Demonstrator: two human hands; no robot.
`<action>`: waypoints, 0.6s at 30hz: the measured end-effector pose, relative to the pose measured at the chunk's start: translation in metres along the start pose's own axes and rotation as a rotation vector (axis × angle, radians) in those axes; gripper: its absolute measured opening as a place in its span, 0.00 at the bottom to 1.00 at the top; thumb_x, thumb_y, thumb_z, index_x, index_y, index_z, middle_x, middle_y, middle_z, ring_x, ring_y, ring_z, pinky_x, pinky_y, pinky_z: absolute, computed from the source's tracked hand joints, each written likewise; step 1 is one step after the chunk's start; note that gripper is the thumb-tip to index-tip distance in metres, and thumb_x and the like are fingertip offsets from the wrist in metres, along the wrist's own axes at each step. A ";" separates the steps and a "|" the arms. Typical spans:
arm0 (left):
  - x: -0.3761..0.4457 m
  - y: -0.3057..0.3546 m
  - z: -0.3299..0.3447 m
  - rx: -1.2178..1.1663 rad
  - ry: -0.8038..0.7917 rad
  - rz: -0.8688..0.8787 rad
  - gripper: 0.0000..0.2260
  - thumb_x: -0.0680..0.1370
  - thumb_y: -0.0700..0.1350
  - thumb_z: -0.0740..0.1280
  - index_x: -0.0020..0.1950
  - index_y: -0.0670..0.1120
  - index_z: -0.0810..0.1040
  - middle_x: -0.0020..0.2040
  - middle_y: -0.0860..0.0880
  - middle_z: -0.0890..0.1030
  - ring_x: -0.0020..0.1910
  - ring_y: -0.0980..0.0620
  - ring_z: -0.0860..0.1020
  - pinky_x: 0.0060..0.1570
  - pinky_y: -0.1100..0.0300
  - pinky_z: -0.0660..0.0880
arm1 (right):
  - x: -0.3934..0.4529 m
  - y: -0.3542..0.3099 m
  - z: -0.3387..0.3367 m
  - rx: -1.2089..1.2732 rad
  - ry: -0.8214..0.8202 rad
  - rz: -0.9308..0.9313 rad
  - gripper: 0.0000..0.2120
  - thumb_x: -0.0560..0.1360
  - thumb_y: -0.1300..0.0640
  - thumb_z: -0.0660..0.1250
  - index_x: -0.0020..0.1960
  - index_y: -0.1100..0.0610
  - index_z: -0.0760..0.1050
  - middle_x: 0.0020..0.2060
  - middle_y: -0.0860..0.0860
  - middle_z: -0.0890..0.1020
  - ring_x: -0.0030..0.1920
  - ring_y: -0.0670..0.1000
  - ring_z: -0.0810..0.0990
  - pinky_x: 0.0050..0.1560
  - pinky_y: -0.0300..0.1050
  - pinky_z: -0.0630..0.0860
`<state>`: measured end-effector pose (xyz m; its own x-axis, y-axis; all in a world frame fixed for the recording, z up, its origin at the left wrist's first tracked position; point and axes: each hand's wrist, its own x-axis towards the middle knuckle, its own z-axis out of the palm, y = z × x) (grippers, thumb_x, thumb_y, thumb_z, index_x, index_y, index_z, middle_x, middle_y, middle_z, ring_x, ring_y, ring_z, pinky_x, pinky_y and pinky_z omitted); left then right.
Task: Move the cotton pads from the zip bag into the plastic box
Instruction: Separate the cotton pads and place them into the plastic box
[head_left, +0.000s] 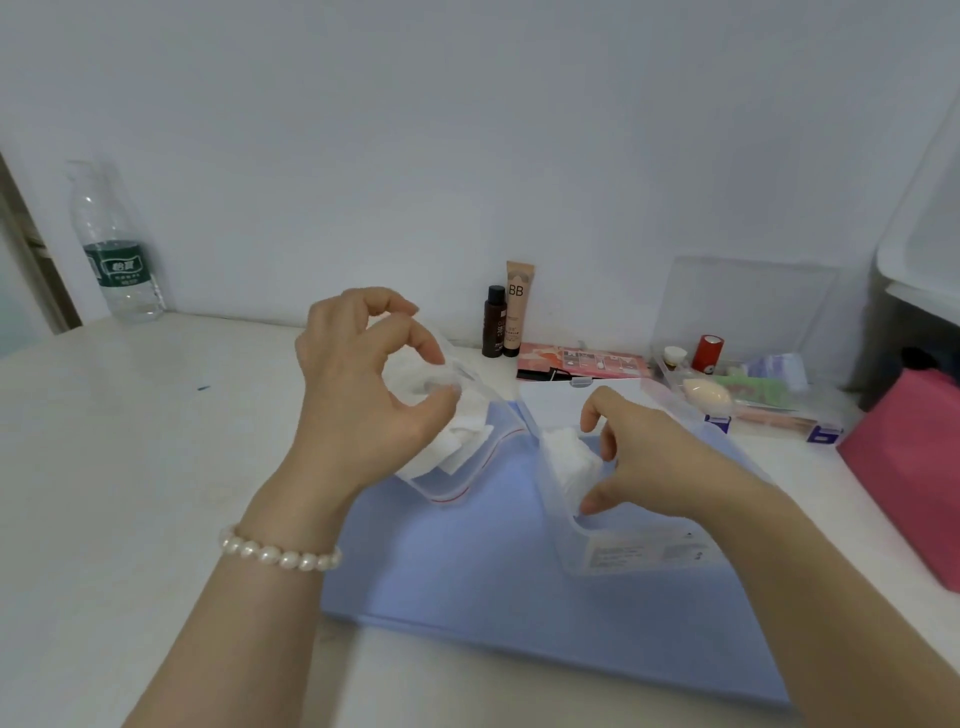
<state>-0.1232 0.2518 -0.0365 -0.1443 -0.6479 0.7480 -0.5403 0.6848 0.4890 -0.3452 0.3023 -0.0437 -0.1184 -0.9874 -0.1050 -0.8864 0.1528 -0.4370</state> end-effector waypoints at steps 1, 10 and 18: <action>0.000 -0.002 -0.003 0.032 -0.096 -0.049 0.15 0.59 0.56 0.68 0.43 0.58 0.73 0.56 0.58 0.70 0.57 0.60 0.61 0.56 0.63 0.54 | 0.003 0.001 0.004 0.002 0.027 -0.019 0.29 0.60 0.55 0.80 0.51 0.49 0.63 0.38 0.47 0.72 0.37 0.48 0.71 0.34 0.41 0.68; 0.003 -0.017 -0.009 -0.018 -0.256 -0.229 0.17 0.65 0.37 0.75 0.41 0.53 0.70 0.54 0.56 0.77 0.56 0.55 0.72 0.51 0.68 0.66 | 0.010 0.003 0.011 0.119 0.074 -0.067 0.23 0.63 0.54 0.78 0.45 0.49 0.64 0.36 0.51 0.74 0.34 0.51 0.73 0.38 0.49 0.76; 0.004 -0.020 -0.007 -0.153 -0.097 -0.169 0.20 0.67 0.27 0.65 0.28 0.52 0.77 0.44 0.60 0.80 0.49 0.57 0.79 0.49 0.65 0.75 | -0.019 -0.028 -0.011 0.295 0.382 -0.271 0.07 0.69 0.56 0.73 0.35 0.51 0.75 0.28 0.46 0.78 0.30 0.45 0.76 0.34 0.41 0.73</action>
<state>-0.1072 0.2379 -0.0404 -0.1459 -0.7813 0.6068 -0.4330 0.6019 0.6709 -0.3233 0.3160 -0.0194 -0.1058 -0.9293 0.3538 -0.7516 -0.1582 -0.6404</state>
